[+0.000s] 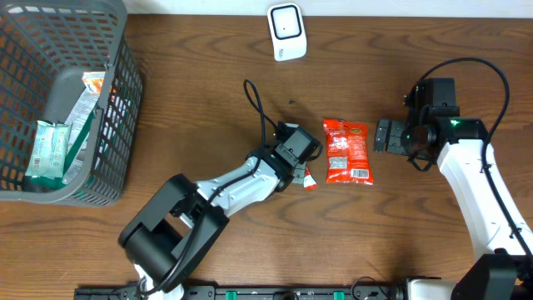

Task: Scan the item barcode
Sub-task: 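Release the strip package and withdraw the left gripper toward the basket, then reach the left gripper into the basket and grasp an orange tissue pack, then lift the orange Kleenex tissue pack out of the basket with the left gripper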

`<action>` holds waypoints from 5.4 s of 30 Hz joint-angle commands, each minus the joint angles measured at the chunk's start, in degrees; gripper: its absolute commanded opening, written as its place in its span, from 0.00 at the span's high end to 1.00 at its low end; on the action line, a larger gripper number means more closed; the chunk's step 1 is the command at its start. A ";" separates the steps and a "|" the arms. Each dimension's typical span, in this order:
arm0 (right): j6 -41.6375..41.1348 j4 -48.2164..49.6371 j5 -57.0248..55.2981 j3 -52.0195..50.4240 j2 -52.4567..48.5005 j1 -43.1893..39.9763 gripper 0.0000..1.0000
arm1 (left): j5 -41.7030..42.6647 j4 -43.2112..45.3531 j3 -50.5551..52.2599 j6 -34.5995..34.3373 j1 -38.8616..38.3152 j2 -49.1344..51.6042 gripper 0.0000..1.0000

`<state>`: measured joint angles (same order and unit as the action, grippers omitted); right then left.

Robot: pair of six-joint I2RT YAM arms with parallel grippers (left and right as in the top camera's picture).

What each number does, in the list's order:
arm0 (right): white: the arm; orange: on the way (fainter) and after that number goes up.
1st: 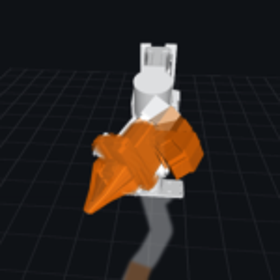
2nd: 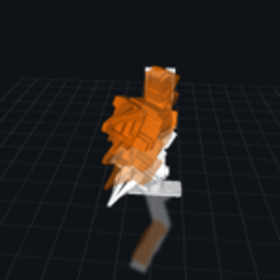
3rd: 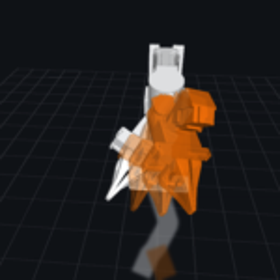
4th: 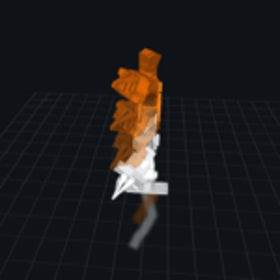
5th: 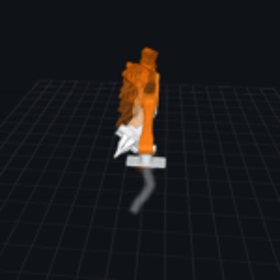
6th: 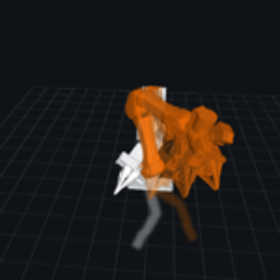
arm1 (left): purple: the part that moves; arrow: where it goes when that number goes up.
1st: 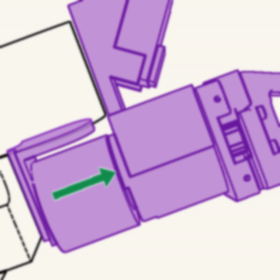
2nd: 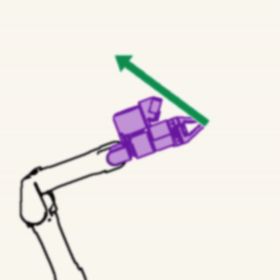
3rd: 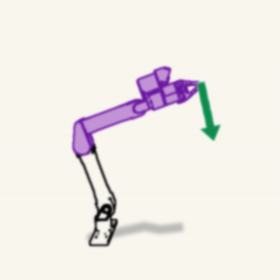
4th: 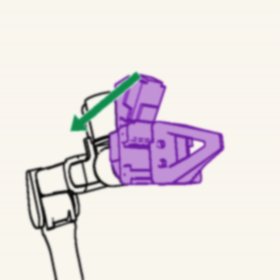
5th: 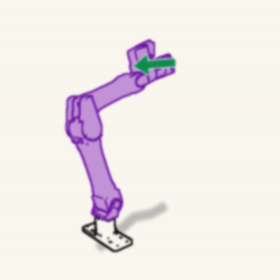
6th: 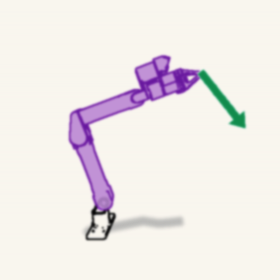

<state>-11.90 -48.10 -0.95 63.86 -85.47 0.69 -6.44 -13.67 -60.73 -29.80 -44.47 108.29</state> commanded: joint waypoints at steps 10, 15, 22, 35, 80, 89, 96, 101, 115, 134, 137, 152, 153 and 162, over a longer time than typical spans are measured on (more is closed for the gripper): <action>-0.04 0.09 -0.50 0.44 0.07 -0.22 0.01 | 6.03 6.71 0.68 -0.92 -0.04 2.93 0.89; -0.04 0.09 -0.50 0.44 0.07 -0.24 0.01 | 5.79 6.32 0.44 2.86 0.35 2.45 0.89; -0.04 0.09 -0.50 0.44 0.07 -0.24 0.01 | 5.77 -3.30 -4.94 4.83 3.72 -4.39 0.88; -0.04 0.09 -0.50 0.44 0.07 -0.24 0.01 | 5.79 -36.48 -35.50 15.06 27.45 -24.15 0.41; -0.04 0.09 -0.50 0.44 0.07 -0.24 0.01 | 10.75 -21.79 -37.66 -3.56 66.47 7.98 0.31; -0.04 0.09 -0.48 0.44 0.07 -0.24 0.01 | 9.29 -18.73 -37.66 -5.57 64.13 12.35 0.34; -0.04 0.09 -0.48 0.44 0.07 -0.24 0.01 | 7.15 -17.68 -37.66 -6.75 63.71 16.11 0.35; -0.04 0.07 -0.50 0.44 0.07 -0.22 0.01 | 6.84 -17.31 -37.64 -6.73 63.71 18.12 0.47; -0.04 0.09 -0.48 0.44 0.07 -0.24 0.01 | 6.86 -18.60 -37.66 -6.05 66.03 14.80 0.92; -0.04 0.09 -0.48 0.44 0.07 -0.22 0.01 | 6.88 -24.15 -37.66 -3.04 68.54 -1.60 0.93; -0.04 0.09 -0.50 0.44 0.07 -0.24 0.01 | 8.20 -28.22 -37.66 -2.99 69.51 -7.32 0.93; -0.04 0.09 -0.50 0.44 0.07 -0.24 0.01 | 54.75 -55.56 -37.64 24.94 65.13 -25.18 0.93; -0.04 0.09 -0.48 0.44 0.07 -0.24 0.01 | 54.90 -57.53 -37.62 26.95 63.76 -25.00 0.93; -0.04 0.09 -0.48 0.44 0.07 -0.22 0.01 | 54.86 -56.83 -27.87 30.67 49.13 -24.72 0.93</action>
<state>-11.90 -48.12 -0.95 63.86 -85.47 0.69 46.46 -71.96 -93.03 -2.13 8.93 83.15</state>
